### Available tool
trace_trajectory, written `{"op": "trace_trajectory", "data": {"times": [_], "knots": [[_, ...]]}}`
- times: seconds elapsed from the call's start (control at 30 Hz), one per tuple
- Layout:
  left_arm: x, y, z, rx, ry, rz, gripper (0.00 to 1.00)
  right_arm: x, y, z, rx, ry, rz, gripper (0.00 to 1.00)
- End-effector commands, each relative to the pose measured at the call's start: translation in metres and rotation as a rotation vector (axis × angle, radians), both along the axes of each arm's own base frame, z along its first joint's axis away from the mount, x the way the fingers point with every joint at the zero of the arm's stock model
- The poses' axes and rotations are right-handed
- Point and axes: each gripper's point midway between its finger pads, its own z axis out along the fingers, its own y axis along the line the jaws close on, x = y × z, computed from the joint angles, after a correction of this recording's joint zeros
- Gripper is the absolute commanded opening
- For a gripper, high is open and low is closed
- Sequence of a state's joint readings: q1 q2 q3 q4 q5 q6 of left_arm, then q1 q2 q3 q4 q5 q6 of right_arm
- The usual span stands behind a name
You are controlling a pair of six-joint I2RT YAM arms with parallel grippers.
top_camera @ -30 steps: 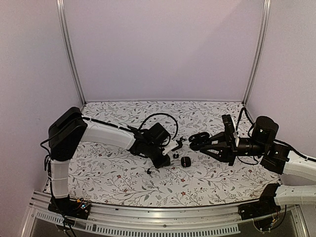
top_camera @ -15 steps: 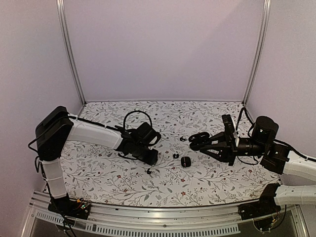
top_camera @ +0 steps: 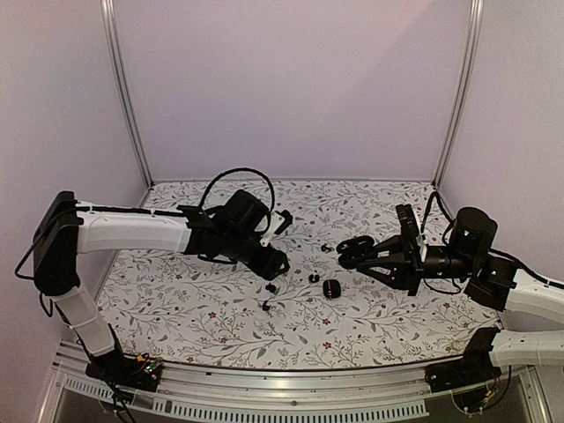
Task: Insert the wireless bluetooth earbuds into the charging case
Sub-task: Adjust the left earbud at the center of the board.
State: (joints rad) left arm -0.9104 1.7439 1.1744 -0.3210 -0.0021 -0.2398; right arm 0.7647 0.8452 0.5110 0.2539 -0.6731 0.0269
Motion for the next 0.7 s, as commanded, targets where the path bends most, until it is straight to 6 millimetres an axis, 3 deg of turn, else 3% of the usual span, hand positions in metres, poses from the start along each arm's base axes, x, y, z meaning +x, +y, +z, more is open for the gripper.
{"op": "trace_trajectory", "data": {"times": [0.0, 0.07, 0.3, 0.47, 0.67], "knots": [[-0.01, 0.032, -0.015, 0.125, -0.029, -0.182, 0.71, -0.001, -0.001, 0.008, 0.016, -0.01, 0.004, 0.11], [-0.018, 0.038, -0.026, 0.173, -0.005, -0.225, 0.71, -0.001, -0.001, 0.007, 0.016, -0.008, 0.004, 0.11], [-0.007, 0.052, -0.045, 0.284, -0.052, -0.221, 0.71, -0.001, 0.0, 0.007, 0.014, 0.001, 0.01, 0.11], [-0.002, 0.062, -0.07, 0.394, -0.027, -0.229, 0.68, 0.0, 0.0, 0.006, 0.012, 0.004, 0.004, 0.11], [0.001, 0.057, -0.087, 0.414, 0.004, -0.24, 0.66, 0.002, 0.0, 0.004, 0.008, 0.01, 0.0, 0.11]]}}
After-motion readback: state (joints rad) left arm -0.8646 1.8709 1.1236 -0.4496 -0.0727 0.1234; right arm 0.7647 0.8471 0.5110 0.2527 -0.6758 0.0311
